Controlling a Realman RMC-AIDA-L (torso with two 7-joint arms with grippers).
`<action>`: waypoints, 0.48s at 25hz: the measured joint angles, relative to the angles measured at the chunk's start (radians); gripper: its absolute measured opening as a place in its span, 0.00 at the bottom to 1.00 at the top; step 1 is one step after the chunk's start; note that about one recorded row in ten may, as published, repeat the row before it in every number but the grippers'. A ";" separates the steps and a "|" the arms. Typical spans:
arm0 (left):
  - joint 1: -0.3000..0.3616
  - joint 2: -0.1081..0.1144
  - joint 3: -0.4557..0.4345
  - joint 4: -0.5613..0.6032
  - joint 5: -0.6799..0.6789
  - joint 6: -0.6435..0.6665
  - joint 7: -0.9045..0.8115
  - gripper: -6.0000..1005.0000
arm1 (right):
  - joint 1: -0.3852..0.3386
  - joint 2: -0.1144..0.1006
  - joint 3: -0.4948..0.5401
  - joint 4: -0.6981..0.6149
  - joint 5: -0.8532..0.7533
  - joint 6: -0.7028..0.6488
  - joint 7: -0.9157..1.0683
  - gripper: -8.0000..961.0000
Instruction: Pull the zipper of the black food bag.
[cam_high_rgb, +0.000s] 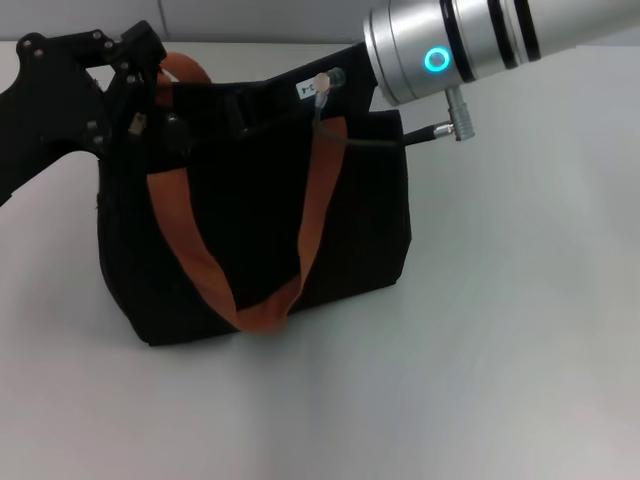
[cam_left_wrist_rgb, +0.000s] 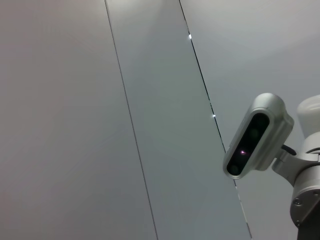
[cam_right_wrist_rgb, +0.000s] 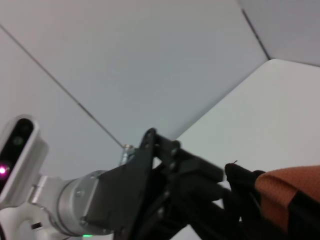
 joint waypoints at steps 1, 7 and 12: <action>0.000 0.000 0.000 0.000 0.000 0.000 0.000 0.08 | -0.002 0.000 -0.005 0.000 0.007 -0.001 0.000 0.28; 0.007 -0.001 -0.005 0.000 -0.003 -0.001 -0.001 0.09 | -0.007 0.000 -0.008 -0.006 0.023 -0.018 -0.002 0.28; 0.012 0.000 -0.006 0.000 -0.004 0.003 -0.001 0.09 | -0.009 -0.002 -0.003 -0.003 0.017 0.003 -0.003 0.28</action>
